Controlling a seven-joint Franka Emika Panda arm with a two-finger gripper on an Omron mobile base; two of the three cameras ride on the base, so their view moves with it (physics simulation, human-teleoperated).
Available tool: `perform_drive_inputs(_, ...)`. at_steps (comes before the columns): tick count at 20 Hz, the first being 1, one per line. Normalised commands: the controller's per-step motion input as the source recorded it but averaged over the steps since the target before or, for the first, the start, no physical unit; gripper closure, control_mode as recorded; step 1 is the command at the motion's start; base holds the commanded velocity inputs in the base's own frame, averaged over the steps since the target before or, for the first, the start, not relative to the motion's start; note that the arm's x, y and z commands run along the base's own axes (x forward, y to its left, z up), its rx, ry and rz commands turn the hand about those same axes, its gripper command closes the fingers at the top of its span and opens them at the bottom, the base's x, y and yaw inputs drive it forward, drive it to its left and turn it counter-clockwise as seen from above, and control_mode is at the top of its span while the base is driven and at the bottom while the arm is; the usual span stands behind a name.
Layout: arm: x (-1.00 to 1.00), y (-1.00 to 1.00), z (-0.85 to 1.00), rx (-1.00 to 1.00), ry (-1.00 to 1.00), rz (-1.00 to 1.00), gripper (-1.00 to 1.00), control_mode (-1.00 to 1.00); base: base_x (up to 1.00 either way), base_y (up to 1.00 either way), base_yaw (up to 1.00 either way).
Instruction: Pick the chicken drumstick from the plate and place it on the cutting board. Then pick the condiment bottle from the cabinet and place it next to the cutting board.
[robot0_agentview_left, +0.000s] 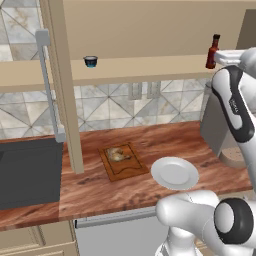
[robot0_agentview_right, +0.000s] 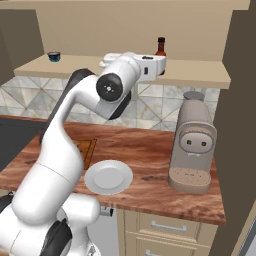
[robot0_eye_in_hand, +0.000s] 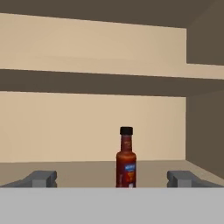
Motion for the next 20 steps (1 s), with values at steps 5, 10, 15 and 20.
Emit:
perform_drive_inputs(5,0.17,0.00,0.00,0.00,0.00,0.00,-1.00,-1.00,0.00,0.00,0.00)
perform_drive_inputs(10,0.17,0.00,0.00,0.00,0.00,0.00,-1.00,-1.00,0.00,0.00,0.00)
perform_drive_inputs(15,0.16,-0.02,0.00,0.01,0.00,0.00,-1.00,-1.00,0.00,0.00,0.00)
perform_drive_inputs(20,0.12,-0.13,0.00,0.02,0.00,0.00,-1.00,-1.00,0.00,0.00,0.00)
